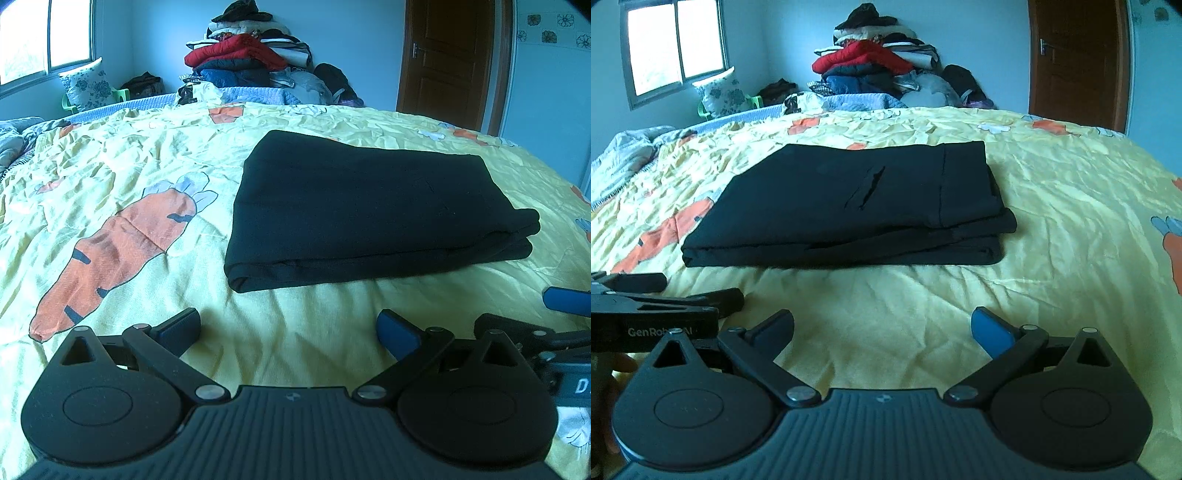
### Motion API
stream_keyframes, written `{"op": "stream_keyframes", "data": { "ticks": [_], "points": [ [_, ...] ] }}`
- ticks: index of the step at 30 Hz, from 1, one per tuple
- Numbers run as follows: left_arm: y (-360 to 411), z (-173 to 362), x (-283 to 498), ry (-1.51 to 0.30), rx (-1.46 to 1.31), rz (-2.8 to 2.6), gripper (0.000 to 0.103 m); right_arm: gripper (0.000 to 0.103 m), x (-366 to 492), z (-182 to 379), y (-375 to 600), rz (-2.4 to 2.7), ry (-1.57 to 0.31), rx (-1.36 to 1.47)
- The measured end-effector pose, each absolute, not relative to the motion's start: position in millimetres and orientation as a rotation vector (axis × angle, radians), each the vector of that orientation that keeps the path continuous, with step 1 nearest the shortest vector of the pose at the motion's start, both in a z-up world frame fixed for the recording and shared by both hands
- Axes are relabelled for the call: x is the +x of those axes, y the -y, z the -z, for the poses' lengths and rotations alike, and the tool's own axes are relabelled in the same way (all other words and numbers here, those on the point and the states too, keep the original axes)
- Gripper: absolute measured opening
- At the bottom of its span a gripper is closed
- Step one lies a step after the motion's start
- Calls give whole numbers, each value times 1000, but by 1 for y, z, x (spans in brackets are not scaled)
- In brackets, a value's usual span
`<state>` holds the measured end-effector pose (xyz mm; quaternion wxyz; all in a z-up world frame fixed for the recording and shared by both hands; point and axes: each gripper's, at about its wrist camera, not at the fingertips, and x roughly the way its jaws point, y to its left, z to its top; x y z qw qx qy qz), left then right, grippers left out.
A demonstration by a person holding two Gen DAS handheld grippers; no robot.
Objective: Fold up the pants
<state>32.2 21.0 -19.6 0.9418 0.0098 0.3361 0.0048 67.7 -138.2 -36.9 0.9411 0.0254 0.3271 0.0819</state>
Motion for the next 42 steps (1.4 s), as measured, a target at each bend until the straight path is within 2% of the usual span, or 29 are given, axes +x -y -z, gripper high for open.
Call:
{"op": "stream_keyframes", "data": {
  "ticks": [11, 42],
  "points": [
    [-21, 19, 32, -686, 19, -10, 103, 103, 65, 36, 149, -178, -644, 136],
    [-21, 20, 32, -686, 19, -10, 103, 103, 66, 38, 138, -146, -663, 49]
  ]
}}
